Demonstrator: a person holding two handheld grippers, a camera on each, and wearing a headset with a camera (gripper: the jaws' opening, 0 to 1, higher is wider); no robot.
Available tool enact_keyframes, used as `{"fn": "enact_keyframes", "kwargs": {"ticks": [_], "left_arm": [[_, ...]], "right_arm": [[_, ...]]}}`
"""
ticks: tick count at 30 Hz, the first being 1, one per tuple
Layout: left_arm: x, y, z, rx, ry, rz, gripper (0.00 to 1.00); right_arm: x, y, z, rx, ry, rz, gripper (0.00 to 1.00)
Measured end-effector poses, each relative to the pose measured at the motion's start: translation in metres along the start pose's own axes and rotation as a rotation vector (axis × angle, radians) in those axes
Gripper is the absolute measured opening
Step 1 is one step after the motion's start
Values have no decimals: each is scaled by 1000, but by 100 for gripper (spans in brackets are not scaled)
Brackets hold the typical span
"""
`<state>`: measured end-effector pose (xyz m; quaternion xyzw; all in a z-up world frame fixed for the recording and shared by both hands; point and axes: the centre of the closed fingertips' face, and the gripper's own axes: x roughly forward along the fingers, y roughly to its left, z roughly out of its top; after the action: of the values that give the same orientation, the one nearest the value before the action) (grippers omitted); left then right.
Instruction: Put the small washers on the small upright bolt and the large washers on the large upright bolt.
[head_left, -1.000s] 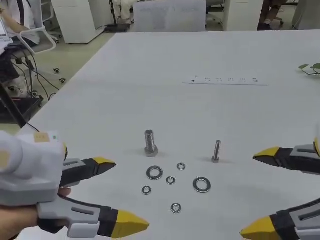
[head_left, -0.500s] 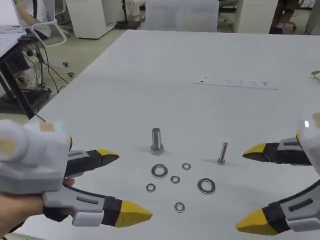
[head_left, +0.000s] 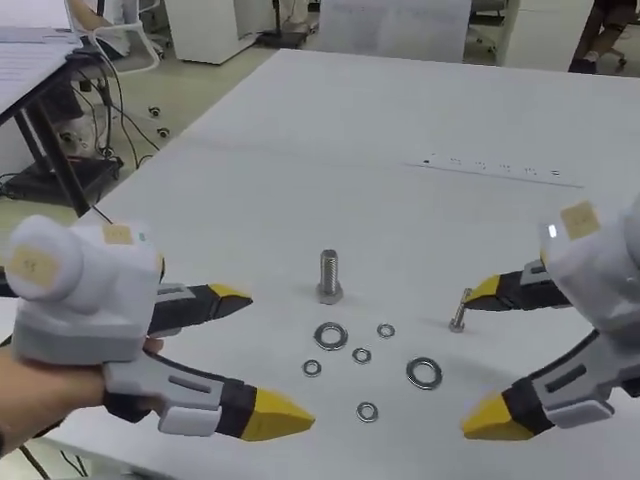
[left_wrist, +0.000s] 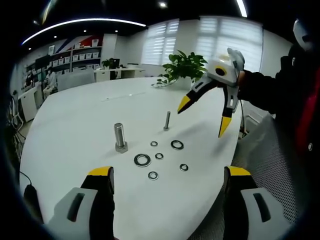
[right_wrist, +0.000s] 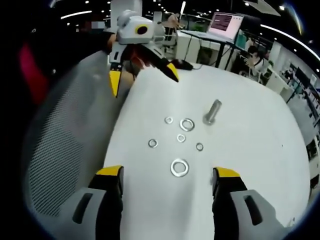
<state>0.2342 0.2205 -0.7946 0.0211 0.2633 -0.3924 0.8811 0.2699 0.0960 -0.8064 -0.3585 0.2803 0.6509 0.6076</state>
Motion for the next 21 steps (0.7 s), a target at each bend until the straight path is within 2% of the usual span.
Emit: {"fn": "enact_keyframes", "kwargs": {"ticks": [3, 7, 11, 15, 21], "left_arm": [[1, 1, -1, 3, 4, 1, 90], [3, 3, -2, 3, 5, 3, 90], [4, 4, -3, 3, 8, 4, 90], [5, 5, -3, 4, 10, 7, 89], [7, 5, -4, 7, 12, 12, 89]], "right_arm": [[5, -4, 2, -24, 24, 18, 72], [13, -10, -1, -62, 88, 36, 70], [19, -16, -1, -68, 113, 54, 69], [23, -21, -7, -85, 165, 70, 67], [30, -24, -12, -114, 216, 101, 63]]}}
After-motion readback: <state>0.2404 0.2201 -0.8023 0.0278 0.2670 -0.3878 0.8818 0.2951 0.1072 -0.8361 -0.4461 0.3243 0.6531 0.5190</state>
